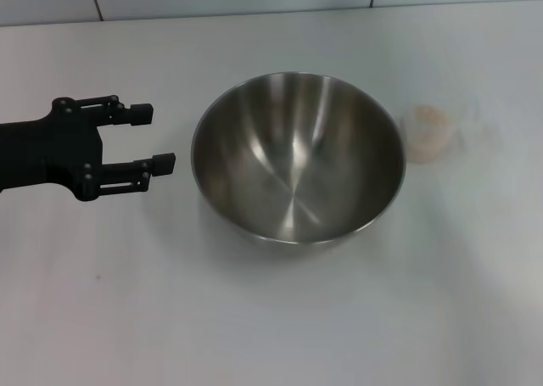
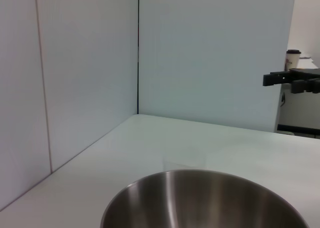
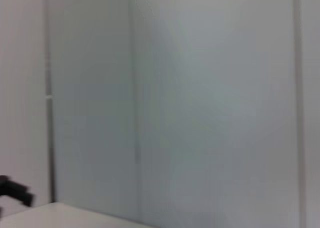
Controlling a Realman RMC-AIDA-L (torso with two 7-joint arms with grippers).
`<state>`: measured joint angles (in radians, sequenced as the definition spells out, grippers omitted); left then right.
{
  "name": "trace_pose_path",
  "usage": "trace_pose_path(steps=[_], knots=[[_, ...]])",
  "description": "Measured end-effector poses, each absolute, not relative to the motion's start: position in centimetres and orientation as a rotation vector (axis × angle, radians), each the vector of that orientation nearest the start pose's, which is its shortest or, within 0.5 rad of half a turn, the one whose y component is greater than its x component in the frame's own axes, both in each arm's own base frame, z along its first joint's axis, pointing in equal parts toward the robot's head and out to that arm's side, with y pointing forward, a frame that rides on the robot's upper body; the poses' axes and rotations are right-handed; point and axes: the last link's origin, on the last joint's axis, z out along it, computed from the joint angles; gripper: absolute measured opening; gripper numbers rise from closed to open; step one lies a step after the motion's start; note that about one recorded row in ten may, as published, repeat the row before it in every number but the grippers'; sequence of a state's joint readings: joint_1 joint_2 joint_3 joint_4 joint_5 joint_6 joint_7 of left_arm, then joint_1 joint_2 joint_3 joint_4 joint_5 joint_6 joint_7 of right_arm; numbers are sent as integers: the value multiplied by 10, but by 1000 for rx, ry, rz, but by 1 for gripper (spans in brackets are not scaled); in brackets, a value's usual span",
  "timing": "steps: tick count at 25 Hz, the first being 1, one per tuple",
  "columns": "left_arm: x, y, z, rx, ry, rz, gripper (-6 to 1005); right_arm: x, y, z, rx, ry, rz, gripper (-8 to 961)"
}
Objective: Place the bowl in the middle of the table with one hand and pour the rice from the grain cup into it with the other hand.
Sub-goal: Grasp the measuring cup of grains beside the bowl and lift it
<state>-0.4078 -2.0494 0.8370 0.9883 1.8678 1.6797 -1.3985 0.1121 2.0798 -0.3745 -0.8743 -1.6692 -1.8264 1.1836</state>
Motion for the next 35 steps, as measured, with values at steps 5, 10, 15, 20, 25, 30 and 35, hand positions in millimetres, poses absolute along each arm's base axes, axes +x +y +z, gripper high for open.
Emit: trace_pose_path(steps=[5, 10, 15, 20, 25, 30, 35], knots=[[-242, 319, 49, -2772, -276, -639, 724, 364, 208, 108, -1997, 484, 843, 745], [-242, 321, 49, -2767, -278, -642, 724, 380, 210, 100, -1900, 514, 776, 745], [-246, 321, 48, -2771, -303, -610, 724, 387, 232, 86, -1869, 560, 725, 745], [-249, 319, 48, -2768, -314, -606, 724, 385, 241, 81, -1876, 563, 725, 746], [-255, 316, 46, -2770, -327, -605, 724, 385, 251, 77, -1884, 579, 699, 746], [-258, 314, 46, -2767, -318, -607, 724, 386, 264, 65, -1907, 616, 656, 746], [-257, 314, 45, -2772, -315, -608, 724, 383, 276, 52, -1941, 616, 624, 746]])
